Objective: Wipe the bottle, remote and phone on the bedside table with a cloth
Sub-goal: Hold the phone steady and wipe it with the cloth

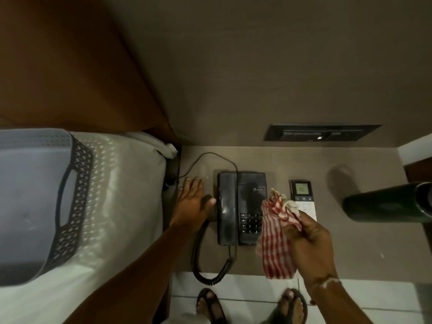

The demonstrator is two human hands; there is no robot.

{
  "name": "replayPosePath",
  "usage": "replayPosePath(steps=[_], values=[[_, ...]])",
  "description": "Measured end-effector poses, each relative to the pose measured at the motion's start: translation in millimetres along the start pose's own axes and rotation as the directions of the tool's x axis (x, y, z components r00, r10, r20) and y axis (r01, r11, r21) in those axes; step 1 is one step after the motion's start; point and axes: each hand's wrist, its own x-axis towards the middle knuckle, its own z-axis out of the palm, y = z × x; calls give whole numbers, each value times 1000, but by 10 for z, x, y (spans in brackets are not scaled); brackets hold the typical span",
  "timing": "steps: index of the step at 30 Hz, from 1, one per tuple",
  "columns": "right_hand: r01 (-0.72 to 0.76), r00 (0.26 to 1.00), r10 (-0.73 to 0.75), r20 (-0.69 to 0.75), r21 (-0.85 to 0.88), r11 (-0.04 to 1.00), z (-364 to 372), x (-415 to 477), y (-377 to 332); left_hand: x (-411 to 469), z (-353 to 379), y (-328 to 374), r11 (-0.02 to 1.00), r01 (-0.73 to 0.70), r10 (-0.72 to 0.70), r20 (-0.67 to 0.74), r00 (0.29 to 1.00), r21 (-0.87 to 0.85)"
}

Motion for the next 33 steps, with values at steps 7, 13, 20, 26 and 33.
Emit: replayPosePath(steps=[7, 13, 20, 26, 33], values=[[49, 999, -49, 8, -93, 994, 168, 91, 101, 87, 130, -111, 1000, -24, 24, -31, 999, 10], [191, 982, -186, 42, -237, 953, 315, 179, -55, 150, 167, -197, 998, -64, 64, -38, 997, -12], [655, 718, -590, 370, -645, 393, 845, 776, -375, 194, 181, -214, 996, -86, 86, -19, 996, -17], [759, 639, -312, 703, -643, 107, 1013, 995, 74, 217, 192, -215, 996, -88, 88, -14, 996, 19], [844, 484, -540, 688, -529, 82, 735, 156, 740, 245, 164, -220, 997, -81, 81, 22, 996, 16]])
